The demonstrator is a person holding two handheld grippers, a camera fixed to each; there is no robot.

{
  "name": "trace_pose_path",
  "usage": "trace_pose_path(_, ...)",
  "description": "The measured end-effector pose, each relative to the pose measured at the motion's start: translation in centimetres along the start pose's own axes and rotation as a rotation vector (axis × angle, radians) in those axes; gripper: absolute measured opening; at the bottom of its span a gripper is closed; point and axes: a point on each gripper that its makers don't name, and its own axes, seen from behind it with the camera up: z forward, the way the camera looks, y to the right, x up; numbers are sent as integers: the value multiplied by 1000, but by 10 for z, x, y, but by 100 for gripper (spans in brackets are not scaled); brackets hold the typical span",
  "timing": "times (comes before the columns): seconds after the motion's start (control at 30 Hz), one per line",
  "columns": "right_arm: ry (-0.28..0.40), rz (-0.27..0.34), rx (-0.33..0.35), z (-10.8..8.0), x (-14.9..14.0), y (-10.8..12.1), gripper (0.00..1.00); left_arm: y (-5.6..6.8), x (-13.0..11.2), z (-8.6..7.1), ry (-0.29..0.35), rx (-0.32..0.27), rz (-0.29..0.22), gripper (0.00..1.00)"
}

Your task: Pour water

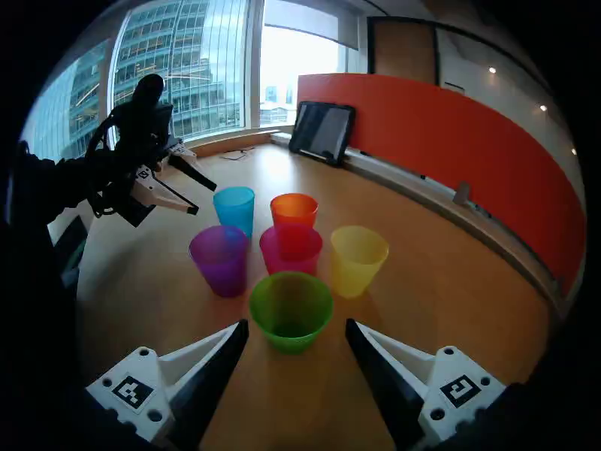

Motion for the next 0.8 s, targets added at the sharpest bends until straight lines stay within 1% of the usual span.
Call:
trace_pose_path(0.2,-15,-2,9,13,-5,0,100,0,-2,10,-10,-8,-4,97)
trace_pose_path(0.47,-27,-13,17,30,-11,0,100,1,3,22,-1,-24,-12,97)
trace_pose_path(0.8,-26,-15,23,42,-8,0,100,2,9,39,2,-38,-8,97)
